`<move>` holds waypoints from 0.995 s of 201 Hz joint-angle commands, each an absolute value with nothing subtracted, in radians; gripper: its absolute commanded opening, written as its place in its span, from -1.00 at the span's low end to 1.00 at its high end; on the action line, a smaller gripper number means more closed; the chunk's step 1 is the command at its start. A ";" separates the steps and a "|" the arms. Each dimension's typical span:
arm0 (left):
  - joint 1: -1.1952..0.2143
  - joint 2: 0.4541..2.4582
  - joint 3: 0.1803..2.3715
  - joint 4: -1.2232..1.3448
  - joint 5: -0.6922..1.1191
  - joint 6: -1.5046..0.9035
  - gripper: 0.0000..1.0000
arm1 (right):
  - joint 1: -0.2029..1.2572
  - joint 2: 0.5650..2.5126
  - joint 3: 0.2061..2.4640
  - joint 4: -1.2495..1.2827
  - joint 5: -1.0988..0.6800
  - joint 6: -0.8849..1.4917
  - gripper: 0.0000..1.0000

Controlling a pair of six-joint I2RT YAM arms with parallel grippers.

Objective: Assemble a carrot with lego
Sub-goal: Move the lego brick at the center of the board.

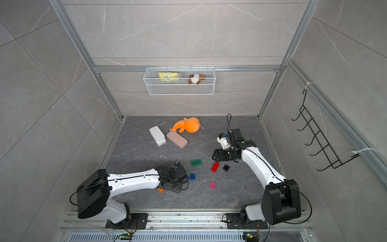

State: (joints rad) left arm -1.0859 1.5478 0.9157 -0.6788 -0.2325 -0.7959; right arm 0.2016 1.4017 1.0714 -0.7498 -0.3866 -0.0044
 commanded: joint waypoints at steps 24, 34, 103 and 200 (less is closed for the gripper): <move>-1.058 1.532 0.882 -0.629 -0.191 -0.734 0.15 | 0.201 1.423 1.068 -0.740 -0.425 0.015 0.55; -1.054 1.533 0.881 -0.628 -0.186 -0.725 0.14 | 0.200 1.421 1.067 -0.740 -0.425 0.016 0.55; -1.052 1.538 0.876 -0.622 -0.152 -0.699 0.03 | 0.201 1.427 1.063 -0.738 -0.434 0.020 0.55; -1.052 1.536 0.845 -0.622 -0.133 -0.698 -0.22 | 0.201 1.436 1.063 -0.738 -0.446 0.022 0.54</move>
State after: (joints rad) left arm -1.0550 1.5478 0.8459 -0.6201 -0.1452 -0.7113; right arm 0.2016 1.4235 1.0714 -0.7425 -0.4316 0.0086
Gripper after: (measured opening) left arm 0.416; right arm 0.772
